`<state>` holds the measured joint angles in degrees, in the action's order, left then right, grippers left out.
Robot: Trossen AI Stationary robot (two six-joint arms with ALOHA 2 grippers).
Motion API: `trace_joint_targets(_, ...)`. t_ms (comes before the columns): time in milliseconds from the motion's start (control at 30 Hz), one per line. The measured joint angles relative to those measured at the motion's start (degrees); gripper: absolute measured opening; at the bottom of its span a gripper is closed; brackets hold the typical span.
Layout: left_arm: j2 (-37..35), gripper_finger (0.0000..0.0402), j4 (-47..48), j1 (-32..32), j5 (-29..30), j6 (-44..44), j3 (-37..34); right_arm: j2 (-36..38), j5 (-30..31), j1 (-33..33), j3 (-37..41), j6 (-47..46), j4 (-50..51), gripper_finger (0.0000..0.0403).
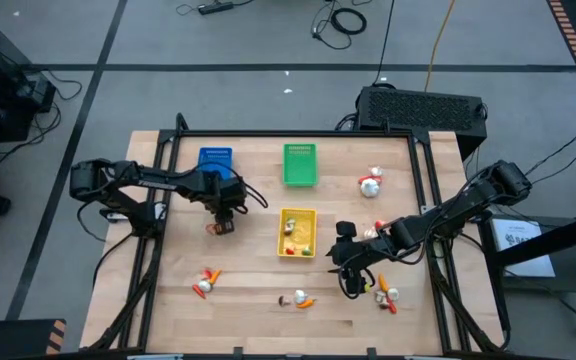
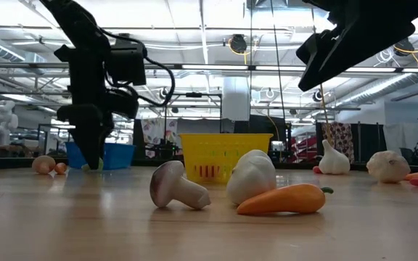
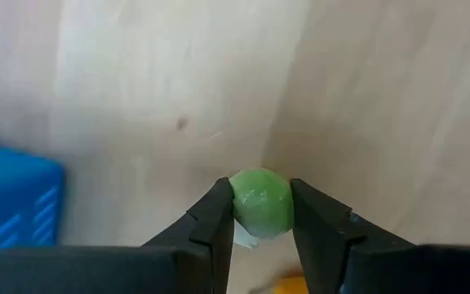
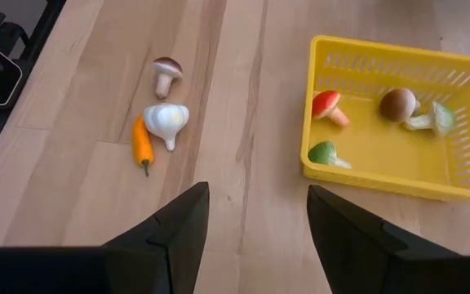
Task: Sort produce into baskets
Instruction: Put the green mushroom into the yellow bin
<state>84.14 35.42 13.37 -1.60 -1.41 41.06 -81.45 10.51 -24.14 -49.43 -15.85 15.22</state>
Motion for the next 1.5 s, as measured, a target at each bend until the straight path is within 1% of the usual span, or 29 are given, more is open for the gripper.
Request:
trace_joint_targets(100,-0.01,0.011,-0.37,0.0,-3.31,-1.52,1.86,0.0,0.0,-0.34,0.0,-1.27,0.34,0.0199)
trace_joint_targets(233,-0.04,0.0109,-2.28,-0.76,-9.65,-3.83,5.13,0.0,-0.03,-1.21,0.0,-2.72,0.38,0.0199)
trace_joint_targets(333,-0.09,0.0109,-7.97,-2.58,-15.09,-4.32,7.04,0.0,-0.07,-1.85,0.0,-3.99,0.35,0.0199)
trace_joint_targets(400,-0.09,0.0109,-13.39,-4.24,-18.36,-4.33,7.94,0.0,-0.05,-2.13,0.0,-5.04,0.29,0.0199)
trace_joint_targets(500,-0.09,0.0108,-23.37,-7.26,-20.05,-4.35,8.74,0.0,0.08,-2.61,0.0,-6.57,0.05,0.0199)
trace_joint_targets(600,-0.09,0.0108,-32.97,-10.36,-19.3,-4.28,8.76,0.0,0.11,-2.98,0.0,-7.71,0.05,0.0199)
trace_joint_targets(700,0.34,0.0108,-39.03,-12.9,-14.74,-3.8,8.77,0.0,0.11,-3.0,0.0,-8.67,0.03,0.0199)
trace_joint_targets(767,1.44,0.0108,-40.72,-13.79,-12.08,-3.74,8.78,-0.02,0.14,-2.98,0.0,-8.79,-0.05,0.0199)
trace_joint_targets(933,6.72,0.0108,-45.09,-14.7,-8.71,-4.13,8.77,-0.02,0.56,-2.98,0.01,-8.57,-0.37,0.0199)
trace_joint_targets(1067,9.86,0.011,-48.94,-14.6,-7.9,-4.16,8.74,-0.02,2.28,-2.98,0.02,-8.52,-0.32,0.0199)
trace_joint_targets(1133,10.34,0.0119,-50.14,-14.51,-7.68,-4.13,8.76,-0.02,2.4,-2.98,0.02,-8.77,-0.18,0.0199)
trace_joint_targets(1367,10.82,0.017,-49.61,-14.53,-2.34,-2.3,8.75,-0.02,3.12,-2.98,0.02,-8.35,0.03,0.0199)
trace_joint_targets(1500,10.82,0.0195,-49.55,-14.51,-1.95,-2.27,8.76,-0.02,3.31,-2.82,0.02,-7.0,0.0,0.0199)
